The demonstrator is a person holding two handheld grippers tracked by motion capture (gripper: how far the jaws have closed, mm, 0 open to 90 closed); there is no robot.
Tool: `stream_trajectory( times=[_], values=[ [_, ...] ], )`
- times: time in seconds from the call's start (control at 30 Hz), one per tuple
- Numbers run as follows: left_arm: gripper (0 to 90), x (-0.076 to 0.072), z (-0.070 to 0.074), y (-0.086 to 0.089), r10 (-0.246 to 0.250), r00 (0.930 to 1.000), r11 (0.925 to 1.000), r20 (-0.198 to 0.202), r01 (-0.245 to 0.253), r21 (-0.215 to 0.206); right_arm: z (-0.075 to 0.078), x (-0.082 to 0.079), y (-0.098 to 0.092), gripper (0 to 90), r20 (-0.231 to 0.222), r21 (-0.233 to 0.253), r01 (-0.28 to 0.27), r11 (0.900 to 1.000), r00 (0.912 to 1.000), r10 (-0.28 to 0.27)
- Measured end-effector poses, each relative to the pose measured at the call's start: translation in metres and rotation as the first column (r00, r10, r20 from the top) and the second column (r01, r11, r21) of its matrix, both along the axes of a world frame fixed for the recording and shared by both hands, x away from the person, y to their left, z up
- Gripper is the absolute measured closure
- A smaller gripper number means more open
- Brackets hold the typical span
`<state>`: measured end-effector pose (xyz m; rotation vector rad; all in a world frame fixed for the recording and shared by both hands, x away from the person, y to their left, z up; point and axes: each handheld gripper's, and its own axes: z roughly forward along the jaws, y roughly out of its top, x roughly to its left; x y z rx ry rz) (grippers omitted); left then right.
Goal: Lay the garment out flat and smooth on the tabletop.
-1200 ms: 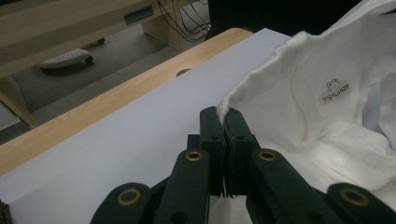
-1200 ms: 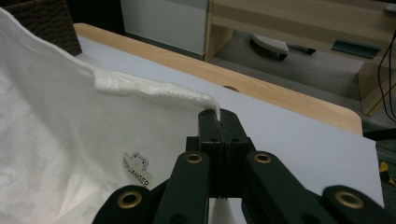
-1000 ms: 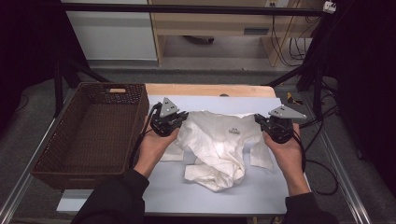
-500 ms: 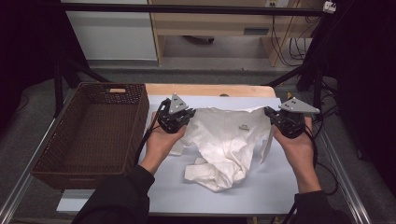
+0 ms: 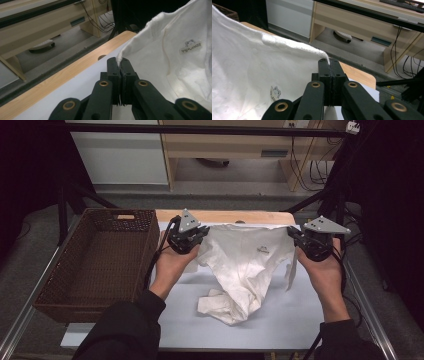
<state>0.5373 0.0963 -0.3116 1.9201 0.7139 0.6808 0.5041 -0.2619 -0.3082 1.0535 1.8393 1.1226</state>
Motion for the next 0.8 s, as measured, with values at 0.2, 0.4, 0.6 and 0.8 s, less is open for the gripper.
stream_trajectory(
  times=[0.2, 0.4, 0.6, 0.8],
  values=[
    [88.6, 0.000, 0.014, 0.010, 0.011, 0.9997, 0.9994, 0.020, -0.011, 0.033, 0.004, 0.002, 0.009, 89.6, 0.007, 0.011, -0.023, 1.000, 0.9997, 0.023],
    [88.6, 0.000, 0.029, 0.013, 0.017, 0.9991, 0.9992, 0.040, -0.019, 0.035, 0.016, 0.003, 0.012, 89.6, 0.030, 0.012, -0.030, 0.999, 0.9991, 0.030],
    [88.7, 0.000, 0.041, 0.014, 0.011, 0.9994, 0.9999, 0.034, -0.010, -0.013, 0.030, 0.002, 0.012, 89.6, 0.043, 0.016, -0.026, 1.000, 0.9987, 0.025],
    [88.6, -0.003, 0.051, 0.009, 0.004, 0.9987, 0.9999, 0.051, -0.004, -0.012, 0.044, -0.003, 0.007, 89.6, 0.069, 0.018, -0.019, 1.000, 0.9975, 0.018]
  ],
)
